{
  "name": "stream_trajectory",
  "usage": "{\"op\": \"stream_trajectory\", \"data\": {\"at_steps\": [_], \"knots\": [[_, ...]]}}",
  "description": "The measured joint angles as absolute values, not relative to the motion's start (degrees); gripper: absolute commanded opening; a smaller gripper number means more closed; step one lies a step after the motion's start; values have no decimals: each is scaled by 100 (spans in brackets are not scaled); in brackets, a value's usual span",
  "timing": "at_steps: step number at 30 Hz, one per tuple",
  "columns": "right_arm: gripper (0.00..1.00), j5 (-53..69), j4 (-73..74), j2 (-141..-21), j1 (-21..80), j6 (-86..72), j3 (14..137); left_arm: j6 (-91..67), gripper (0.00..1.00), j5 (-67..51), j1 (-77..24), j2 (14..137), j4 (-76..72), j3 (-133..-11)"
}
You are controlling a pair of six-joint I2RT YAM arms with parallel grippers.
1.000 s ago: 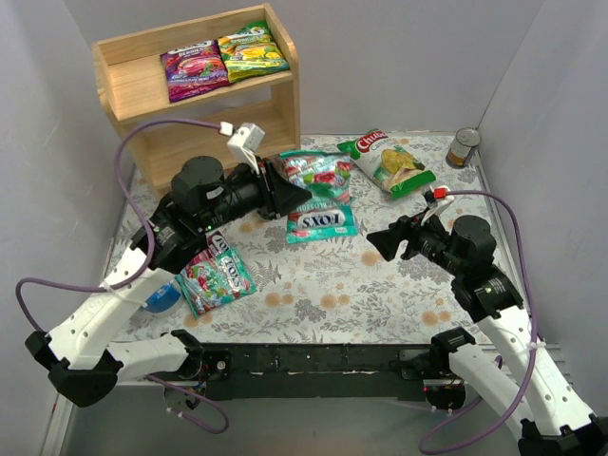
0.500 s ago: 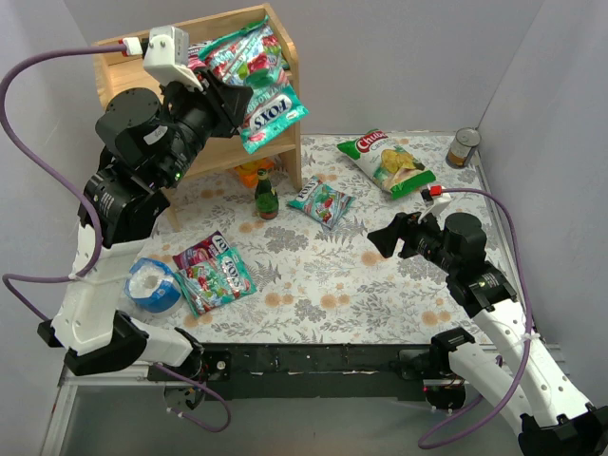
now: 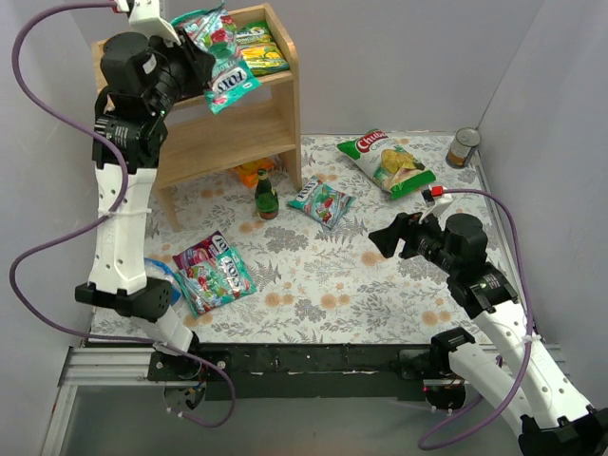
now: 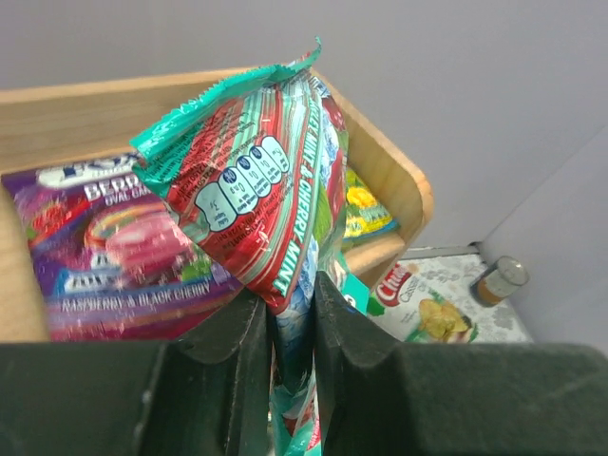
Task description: Place and organize the candy bags onto the shelf
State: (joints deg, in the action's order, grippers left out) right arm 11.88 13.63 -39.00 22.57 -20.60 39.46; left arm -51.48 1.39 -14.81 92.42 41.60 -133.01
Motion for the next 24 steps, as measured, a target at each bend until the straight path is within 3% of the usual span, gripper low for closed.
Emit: {"op": "stream_trajectory", "data": {"at_steps": [4,11,18,24], "knots": [[78,1186,1363,-3911,2257,-2062,3946,-5376,0,-1278,-355,9677,4071,-13771],[77,1188,1356,-4040,2257,-2064,3887,-6484,0,-3881,2040,9662,3144,-12851],[76,1214,1317,-4160,2257,-2130,3728,-6790,1,-5057,2174,9688,2705,-12794],[76,1238,1275,-4283,2257,-2193,3719,-6600,5,-5186,2344,9703,2731,-12833]]}}
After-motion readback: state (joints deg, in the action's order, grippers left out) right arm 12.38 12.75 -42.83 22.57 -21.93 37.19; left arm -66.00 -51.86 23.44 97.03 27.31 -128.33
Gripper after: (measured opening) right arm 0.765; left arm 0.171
